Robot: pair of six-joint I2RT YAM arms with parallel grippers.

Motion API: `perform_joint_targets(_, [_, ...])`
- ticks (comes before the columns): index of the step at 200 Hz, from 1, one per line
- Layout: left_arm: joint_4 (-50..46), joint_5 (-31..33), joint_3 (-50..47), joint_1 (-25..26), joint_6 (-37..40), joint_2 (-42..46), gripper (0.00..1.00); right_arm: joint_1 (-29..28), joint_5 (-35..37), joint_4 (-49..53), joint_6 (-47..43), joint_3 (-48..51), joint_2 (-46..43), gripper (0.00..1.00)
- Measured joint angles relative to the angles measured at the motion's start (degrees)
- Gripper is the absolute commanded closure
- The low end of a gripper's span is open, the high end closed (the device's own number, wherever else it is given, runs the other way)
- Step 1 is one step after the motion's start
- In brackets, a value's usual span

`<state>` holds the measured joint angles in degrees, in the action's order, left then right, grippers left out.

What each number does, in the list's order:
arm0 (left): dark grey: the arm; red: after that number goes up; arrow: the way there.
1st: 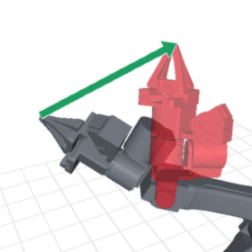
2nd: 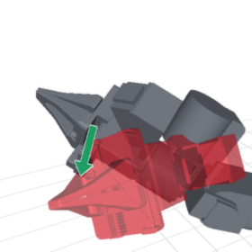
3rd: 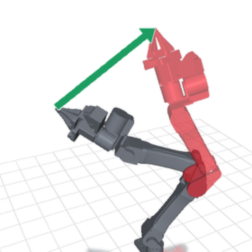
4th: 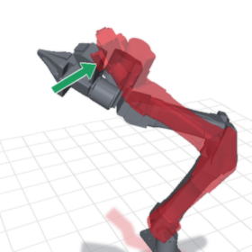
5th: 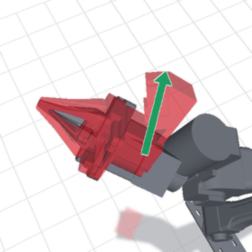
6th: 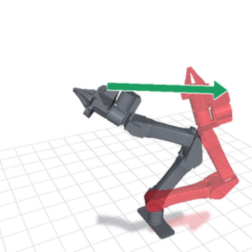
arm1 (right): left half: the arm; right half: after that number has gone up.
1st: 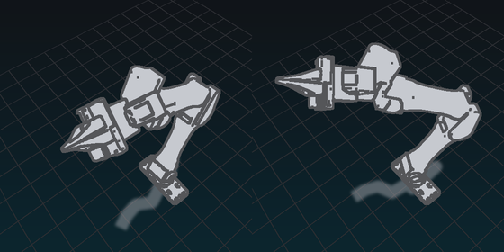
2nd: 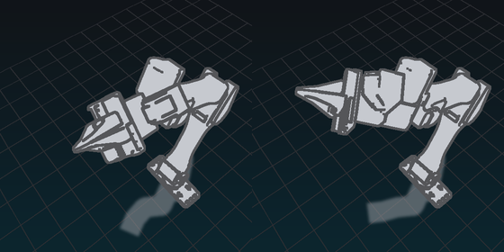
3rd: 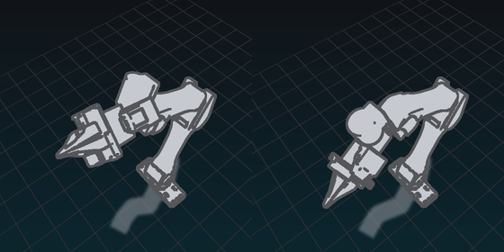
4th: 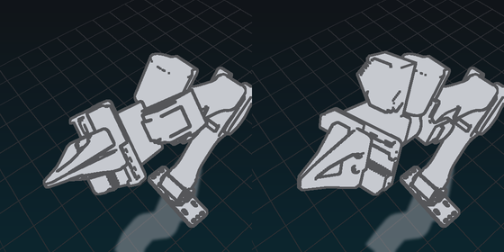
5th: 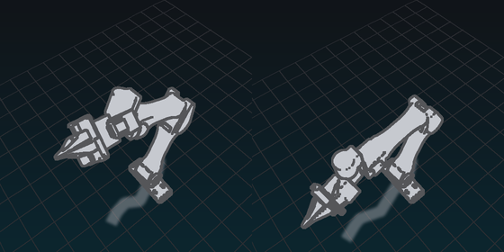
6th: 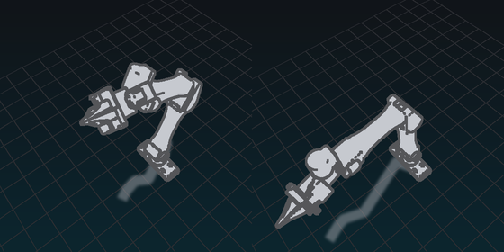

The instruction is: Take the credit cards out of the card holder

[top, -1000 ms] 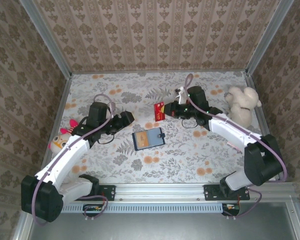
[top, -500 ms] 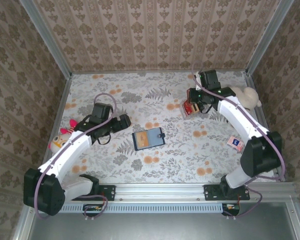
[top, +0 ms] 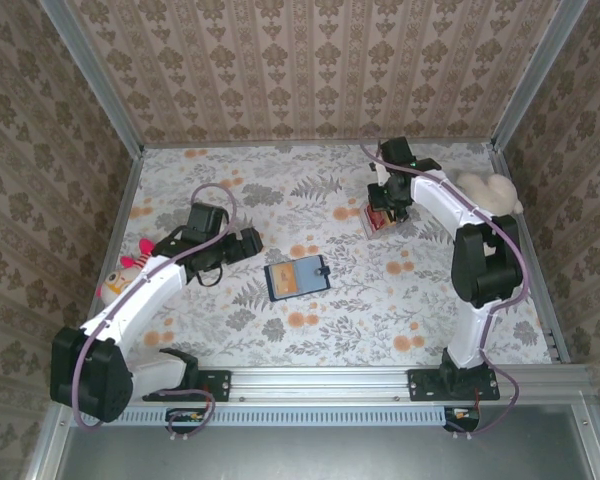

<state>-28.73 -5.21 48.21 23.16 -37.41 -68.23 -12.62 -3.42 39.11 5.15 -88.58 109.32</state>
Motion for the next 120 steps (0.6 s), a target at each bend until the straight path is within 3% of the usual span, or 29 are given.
perform_joint_targets(60, [0.02,-0.48,0.0,0.0,0.2,-0.09,0.0,0.44,-0.04,1.7,-0.98,-1.9,3.48,0.95])
perform_joint_targets(90, [0.02,-0.63,0.0,0.0,0.2,-0.09,0.0,0.44,-0.07,2.29,-1.31,-3.41,4.33,0.74])
perform_joint_targets(120, [0.02,-1.16,0.02,0.0,0.26,-0.09,0.0,0.42,-0.2,2.89,-0.46,-3.85,4.31,0.68])
